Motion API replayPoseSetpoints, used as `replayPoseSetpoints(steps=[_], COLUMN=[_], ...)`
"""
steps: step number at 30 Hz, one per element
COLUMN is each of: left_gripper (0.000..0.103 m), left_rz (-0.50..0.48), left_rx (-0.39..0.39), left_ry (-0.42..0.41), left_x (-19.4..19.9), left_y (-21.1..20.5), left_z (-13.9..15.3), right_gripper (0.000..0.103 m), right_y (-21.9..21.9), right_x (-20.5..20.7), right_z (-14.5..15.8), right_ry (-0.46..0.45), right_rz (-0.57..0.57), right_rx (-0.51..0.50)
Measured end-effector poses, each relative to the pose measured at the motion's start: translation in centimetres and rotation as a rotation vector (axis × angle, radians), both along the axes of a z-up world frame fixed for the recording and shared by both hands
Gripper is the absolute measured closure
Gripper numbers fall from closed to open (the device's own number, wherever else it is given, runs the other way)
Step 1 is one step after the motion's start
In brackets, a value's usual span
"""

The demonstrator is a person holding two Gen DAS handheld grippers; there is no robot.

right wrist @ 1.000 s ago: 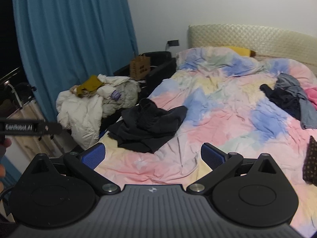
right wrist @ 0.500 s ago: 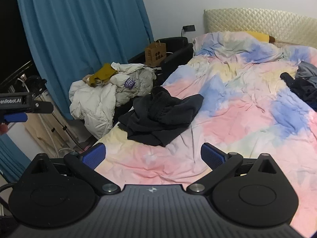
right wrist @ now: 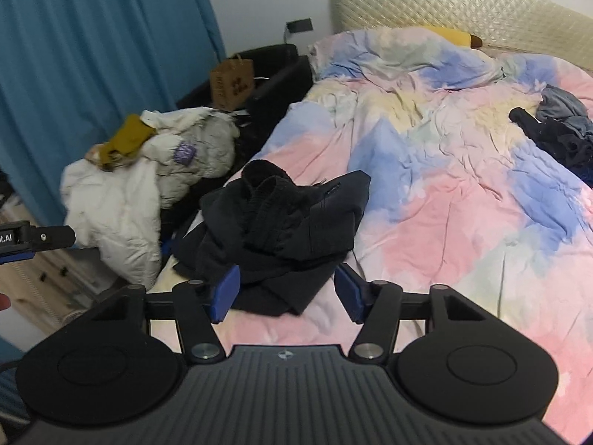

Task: Fold clothes
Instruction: 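Reach both grippers to the black sweatpants cuffs and close on them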

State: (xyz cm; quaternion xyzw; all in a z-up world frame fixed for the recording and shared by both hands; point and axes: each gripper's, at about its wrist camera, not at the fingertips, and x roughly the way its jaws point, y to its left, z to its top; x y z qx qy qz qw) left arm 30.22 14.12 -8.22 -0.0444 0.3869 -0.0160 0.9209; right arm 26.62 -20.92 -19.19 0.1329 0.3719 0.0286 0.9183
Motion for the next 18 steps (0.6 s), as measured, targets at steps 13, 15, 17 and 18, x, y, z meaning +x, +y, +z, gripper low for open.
replayPoseSetpoints(steps=[13,15,17,18], left_gripper=[0.004,0.004,0.004,0.004], left_rz=[-0.009,-0.013,-0.024,-0.031], left_rx=[-0.112,-0.112,-0.095,-0.085], left_ry=[0.105,0.12,0.134,0.138], left_x=[14.2,15.9,17.8,19.0], left_y=[2.0,1.5,0.8,0.4], left_z=[-8.1,-9.1,-10.1,-10.5], right_gripper=[0.044,0.044,0.045,0.045], right_y=[4.5,5.0,5.2,5.2], right_x=[17.5,20.0,22.2,23.2], right_z=[-4.8,-6.6,-8.4,-9.4], right_ry=[0.046,0.069,0.097,0.113], right_rz=[-0.025,-0.017,-0.016,-0.018], right_rx=[-0.112,-0.131,-0.121,-0.111])
